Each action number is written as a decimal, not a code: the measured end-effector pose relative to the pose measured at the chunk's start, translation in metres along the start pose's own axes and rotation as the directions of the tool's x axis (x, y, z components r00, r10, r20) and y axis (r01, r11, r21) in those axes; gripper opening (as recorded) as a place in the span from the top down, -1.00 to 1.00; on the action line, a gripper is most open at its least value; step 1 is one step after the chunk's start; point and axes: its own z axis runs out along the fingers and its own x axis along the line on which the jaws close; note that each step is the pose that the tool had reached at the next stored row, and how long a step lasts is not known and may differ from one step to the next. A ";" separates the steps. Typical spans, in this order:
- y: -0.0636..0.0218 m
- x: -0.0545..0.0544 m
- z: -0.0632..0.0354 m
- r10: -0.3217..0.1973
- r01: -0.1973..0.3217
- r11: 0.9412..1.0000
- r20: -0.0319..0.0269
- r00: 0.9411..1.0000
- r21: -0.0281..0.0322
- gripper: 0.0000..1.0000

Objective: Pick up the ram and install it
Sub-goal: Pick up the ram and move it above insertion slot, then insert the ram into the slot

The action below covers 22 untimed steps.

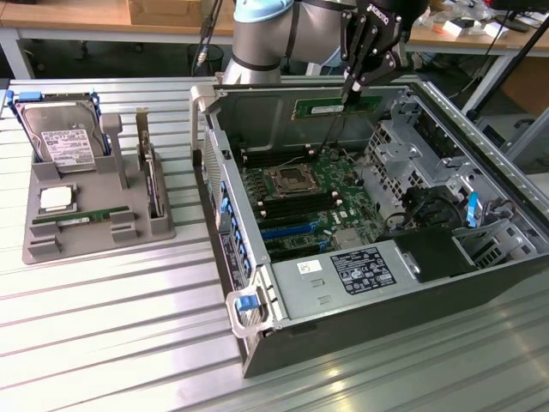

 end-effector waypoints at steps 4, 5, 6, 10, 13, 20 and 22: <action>-0.0105 0.000 -0.0004 0.000 0.000 1.000 0.000 1.000 0.000 0.76; -0.0129 0.001 -0.0005 0.000 0.000 1.000 0.000 1.000 0.000 0.76; -0.0157 0.001 -0.0006 0.000 0.000 1.000 0.000 1.000 0.000 0.76; -0.0221 0.001 -0.0008 0.000 0.000 1.000 0.000 1.000 0.000 0.76; -0.0248 0.001 -0.0009 0.000 0.000 1.000 0.000 1.000 0.000 0.76; -0.0248 0.001 -0.0009 0.000 0.000 1.000 0.000 1.000 0.000 0.76; -0.0248 0.001 -0.0009 0.000 0.000 1.000 0.000 1.000 0.000 0.76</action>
